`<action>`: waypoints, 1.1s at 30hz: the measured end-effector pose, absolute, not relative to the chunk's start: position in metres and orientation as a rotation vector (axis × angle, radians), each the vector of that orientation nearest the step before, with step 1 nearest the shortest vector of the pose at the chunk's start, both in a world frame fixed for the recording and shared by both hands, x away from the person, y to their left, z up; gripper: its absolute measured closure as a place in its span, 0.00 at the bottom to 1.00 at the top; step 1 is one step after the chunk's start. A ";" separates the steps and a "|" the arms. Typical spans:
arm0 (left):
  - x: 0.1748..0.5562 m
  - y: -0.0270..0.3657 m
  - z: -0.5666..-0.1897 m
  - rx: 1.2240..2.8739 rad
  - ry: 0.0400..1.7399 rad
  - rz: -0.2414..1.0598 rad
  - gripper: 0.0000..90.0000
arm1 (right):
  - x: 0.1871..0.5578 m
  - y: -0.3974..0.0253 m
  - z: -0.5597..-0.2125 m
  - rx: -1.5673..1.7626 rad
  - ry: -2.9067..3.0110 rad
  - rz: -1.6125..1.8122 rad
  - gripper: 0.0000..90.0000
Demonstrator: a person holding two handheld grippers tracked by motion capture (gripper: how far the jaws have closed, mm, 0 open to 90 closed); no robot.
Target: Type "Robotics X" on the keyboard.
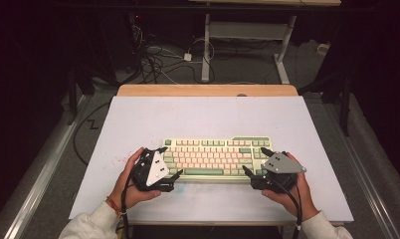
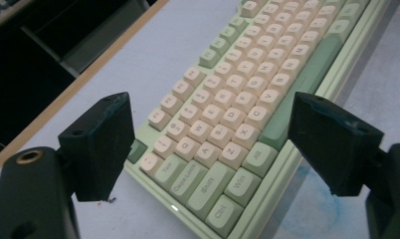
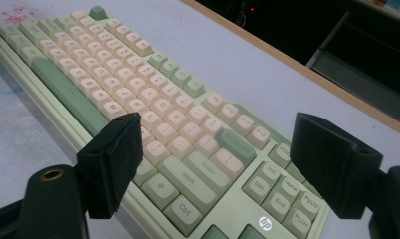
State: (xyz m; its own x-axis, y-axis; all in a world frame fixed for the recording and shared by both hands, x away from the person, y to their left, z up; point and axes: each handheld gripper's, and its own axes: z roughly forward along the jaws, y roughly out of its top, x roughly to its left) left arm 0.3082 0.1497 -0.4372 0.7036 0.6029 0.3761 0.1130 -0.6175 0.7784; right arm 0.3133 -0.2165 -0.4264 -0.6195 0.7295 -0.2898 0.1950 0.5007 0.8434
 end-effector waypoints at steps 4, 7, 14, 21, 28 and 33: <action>0.305 0.158 -0.437 2.131 0.563 0.811 0.19 | 0.309 -0.220 -0.425 0.748 2.092 1.071 0.24; 0.303 0.163 -0.438 2.138 0.564 0.809 0.19 | 0.307 -0.223 -0.425 0.752 2.090 1.071 0.24; 0.298 0.174 -0.442 2.156 0.590 0.812 0.19 | 0.303 -0.228 -0.426 0.745 2.091 1.036 0.24; 0.293 0.184 -0.445 2.161 0.614 0.811 0.19 | 0.299 -0.233 -0.426 0.752 2.085 1.026 0.23; 0.290 0.194 -0.452 2.183 0.631 0.809 0.19 | 0.296 -0.242 -0.428 0.774 2.072 1.034 0.23; 0.290 0.201 -0.458 2.203 0.653 0.809 0.19 | 0.294 -0.250 -0.430 0.799 2.053 1.028 0.23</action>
State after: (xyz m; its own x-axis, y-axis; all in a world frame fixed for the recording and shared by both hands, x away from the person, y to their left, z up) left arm 0.2898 0.2005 -0.4578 0.6791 0.6423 0.3555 0.2114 -0.6348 0.7432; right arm 0.2943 -0.2505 -0.4301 -0.5680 0.7639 -0.3063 0.2122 0.4955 0.8423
